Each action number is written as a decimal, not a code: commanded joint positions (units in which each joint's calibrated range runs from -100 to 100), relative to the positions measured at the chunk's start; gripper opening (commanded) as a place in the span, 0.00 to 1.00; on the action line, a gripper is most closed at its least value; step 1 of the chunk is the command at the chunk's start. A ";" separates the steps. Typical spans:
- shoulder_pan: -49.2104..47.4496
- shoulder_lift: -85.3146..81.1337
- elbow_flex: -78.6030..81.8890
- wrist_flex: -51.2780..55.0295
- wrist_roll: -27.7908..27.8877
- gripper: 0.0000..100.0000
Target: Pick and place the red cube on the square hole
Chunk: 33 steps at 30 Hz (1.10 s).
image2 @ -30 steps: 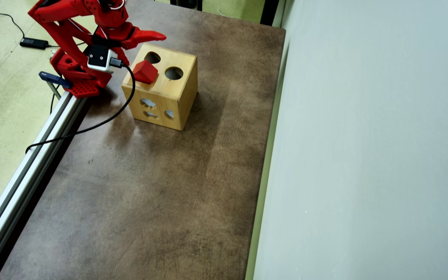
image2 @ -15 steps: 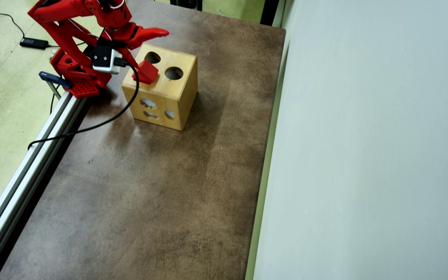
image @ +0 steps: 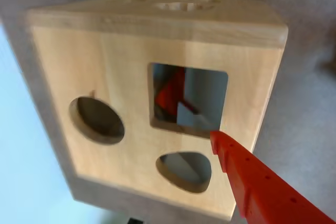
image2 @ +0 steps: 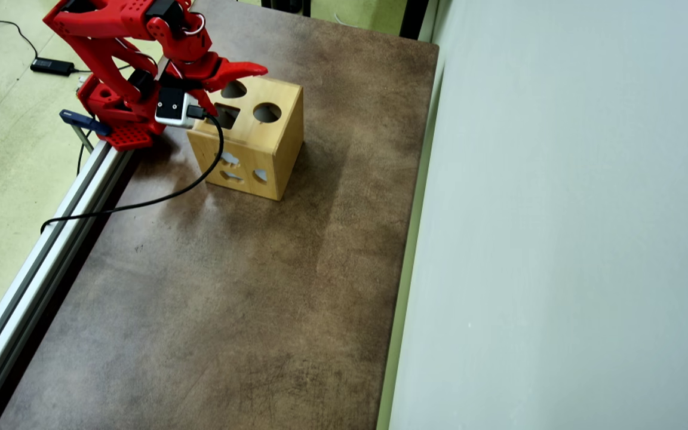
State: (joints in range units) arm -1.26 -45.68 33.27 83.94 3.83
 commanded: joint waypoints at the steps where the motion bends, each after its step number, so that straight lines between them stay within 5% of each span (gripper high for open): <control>1: -0.45 -8.46 -1.16 -0.26 0.44 0.89; 18: -0.38 -46.08 -1.52 -1.31 0.05 0.89; 27: -0.45 -48.80 -12.97 -0.42 -0.15 0.88; 33: -0.45 -49.48 -17.89 -0.26 -0.15 0.71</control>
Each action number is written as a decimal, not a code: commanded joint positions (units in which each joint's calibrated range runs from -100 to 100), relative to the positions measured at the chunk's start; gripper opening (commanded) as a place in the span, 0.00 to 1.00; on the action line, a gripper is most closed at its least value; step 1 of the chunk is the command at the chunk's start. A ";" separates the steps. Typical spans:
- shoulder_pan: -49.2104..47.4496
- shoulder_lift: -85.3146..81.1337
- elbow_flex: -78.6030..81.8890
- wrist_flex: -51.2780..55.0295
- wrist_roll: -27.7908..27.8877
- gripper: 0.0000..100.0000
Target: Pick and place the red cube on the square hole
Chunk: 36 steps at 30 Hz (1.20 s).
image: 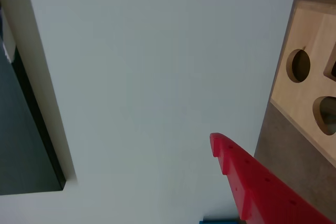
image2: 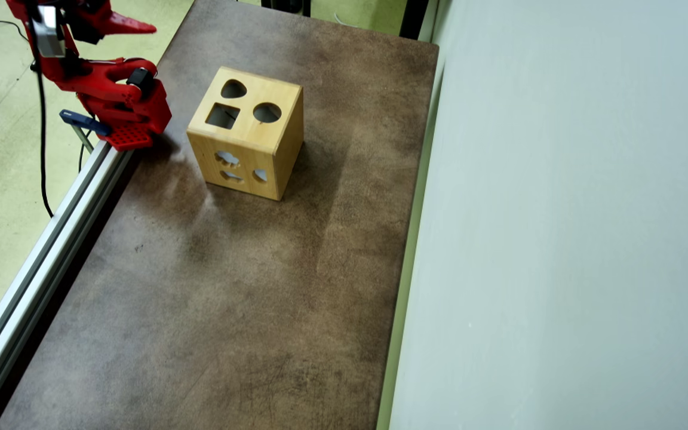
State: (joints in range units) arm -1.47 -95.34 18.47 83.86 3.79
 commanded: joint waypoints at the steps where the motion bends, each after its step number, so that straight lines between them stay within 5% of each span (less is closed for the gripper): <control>1: -0.24 0.18 -3.97 -0.18 -0.10 0.66; 7: -0.24 0.18 -7.64 -0.18 -0.10 0.43; 23: -0.24 0.18 -7.64 0.94 0.39 0.02; 29: -0.24 0.18 -7.55 13.73 0.39 0.01; 36: -0.24 0.18 -6.48 14.13 0.39 0.02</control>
